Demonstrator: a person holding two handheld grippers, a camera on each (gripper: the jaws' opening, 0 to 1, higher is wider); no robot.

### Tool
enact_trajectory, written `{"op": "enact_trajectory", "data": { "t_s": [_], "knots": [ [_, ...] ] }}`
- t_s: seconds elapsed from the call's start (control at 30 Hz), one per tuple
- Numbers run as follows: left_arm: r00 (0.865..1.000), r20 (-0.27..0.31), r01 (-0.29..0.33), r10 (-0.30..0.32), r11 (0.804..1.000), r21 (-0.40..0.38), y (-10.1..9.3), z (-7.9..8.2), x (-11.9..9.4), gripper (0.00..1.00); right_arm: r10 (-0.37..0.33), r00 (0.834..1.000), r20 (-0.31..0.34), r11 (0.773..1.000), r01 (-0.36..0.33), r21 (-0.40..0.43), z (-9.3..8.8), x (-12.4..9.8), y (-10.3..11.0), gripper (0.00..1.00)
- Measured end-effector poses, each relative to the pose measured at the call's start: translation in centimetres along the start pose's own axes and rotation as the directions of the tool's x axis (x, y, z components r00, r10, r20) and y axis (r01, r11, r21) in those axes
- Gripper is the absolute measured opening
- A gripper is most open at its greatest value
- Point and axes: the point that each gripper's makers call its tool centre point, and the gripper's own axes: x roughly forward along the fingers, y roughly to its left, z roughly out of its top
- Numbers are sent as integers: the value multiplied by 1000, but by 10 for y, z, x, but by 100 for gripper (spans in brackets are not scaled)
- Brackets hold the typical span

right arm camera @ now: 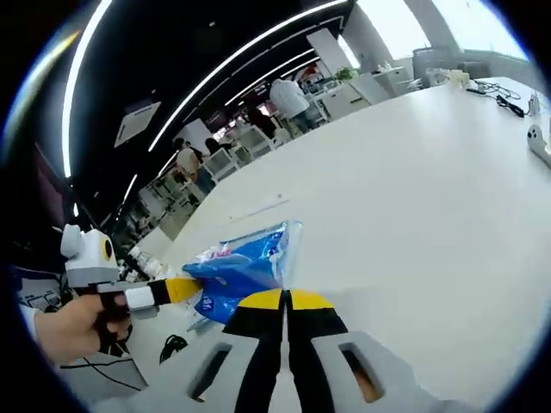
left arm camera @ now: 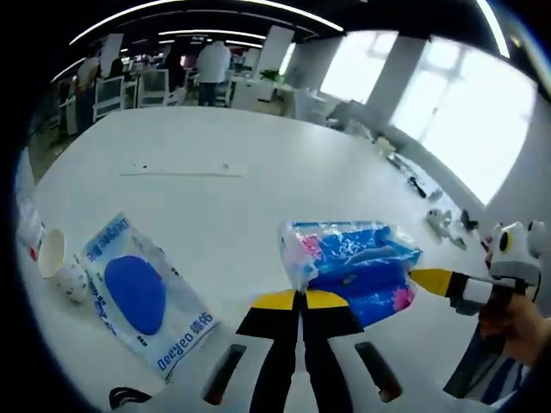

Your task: Arrange the tabletop items into an orderly group along one side of the table until the central work area is clear of visible clutter.

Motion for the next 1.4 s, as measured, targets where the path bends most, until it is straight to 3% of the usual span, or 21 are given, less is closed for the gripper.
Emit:
{"op": "enact_trajectory", "data": {
  "t_s": [0.37, 0.53, 0.8, 1.13, 1.4],
  "knots": [
    [1000, -25, 1, -2, 1000, -27, -2, -3, 14, 0, -7, 1000, -13, 1000, 7, -17, 9, 12, -11, 0],
    [999, -47, 1, -3, 1000, -30, -3, -9, 18, 0, -21, 999, -39, 999, 20, -34, 5, 18, -24, 0],
    [995, -98, 0, -1, 1000, -6, -1, -21, 48, 0, -42, 997, -67, 999, 42, -3, -3, 30, -45, 0],
    [988, -156, -9, 10, 1000, 9, 2, -35, 71, 0, -66, 991, -112, 998, 68, 12, -17, 45, -68, 0],
    [983, -181, -12, 12, 1000, 3, 7, -46, 84, 0, -82, 987, -137, 996, 84, 9, -24, 51, -75, 0]
  ]
}}
